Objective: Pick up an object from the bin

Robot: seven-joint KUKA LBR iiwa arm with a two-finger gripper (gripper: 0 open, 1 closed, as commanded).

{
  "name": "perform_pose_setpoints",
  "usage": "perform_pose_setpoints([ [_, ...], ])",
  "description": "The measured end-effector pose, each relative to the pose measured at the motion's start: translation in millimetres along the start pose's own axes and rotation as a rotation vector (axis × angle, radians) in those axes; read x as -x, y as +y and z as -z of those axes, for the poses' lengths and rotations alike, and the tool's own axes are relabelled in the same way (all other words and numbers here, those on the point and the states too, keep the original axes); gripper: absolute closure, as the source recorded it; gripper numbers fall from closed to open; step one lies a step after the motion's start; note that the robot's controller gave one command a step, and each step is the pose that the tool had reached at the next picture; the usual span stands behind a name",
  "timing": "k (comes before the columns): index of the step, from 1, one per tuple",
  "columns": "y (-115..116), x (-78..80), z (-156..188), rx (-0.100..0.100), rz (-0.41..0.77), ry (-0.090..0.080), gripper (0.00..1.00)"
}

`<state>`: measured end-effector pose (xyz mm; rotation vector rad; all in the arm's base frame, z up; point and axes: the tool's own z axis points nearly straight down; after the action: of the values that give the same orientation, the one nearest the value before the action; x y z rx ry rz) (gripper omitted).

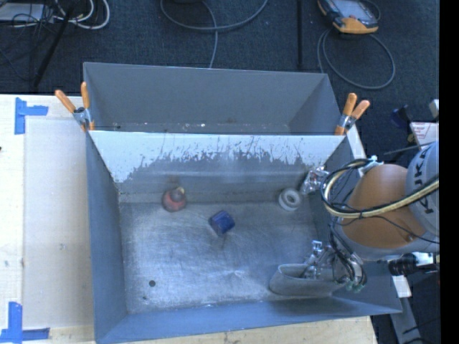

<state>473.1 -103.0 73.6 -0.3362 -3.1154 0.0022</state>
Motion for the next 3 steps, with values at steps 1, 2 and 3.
perform_pose_setpoints([
  [1, 2, 9.2, 2, 0.001, -0.001, -0.041, 0.0],
  [2, 10, 8.5, 2, -0.001, 0.027, -0.04, 0.0],
  [3, 26, 3.2, 1, 0.002, -0.109, -0.035, 0.0],
])
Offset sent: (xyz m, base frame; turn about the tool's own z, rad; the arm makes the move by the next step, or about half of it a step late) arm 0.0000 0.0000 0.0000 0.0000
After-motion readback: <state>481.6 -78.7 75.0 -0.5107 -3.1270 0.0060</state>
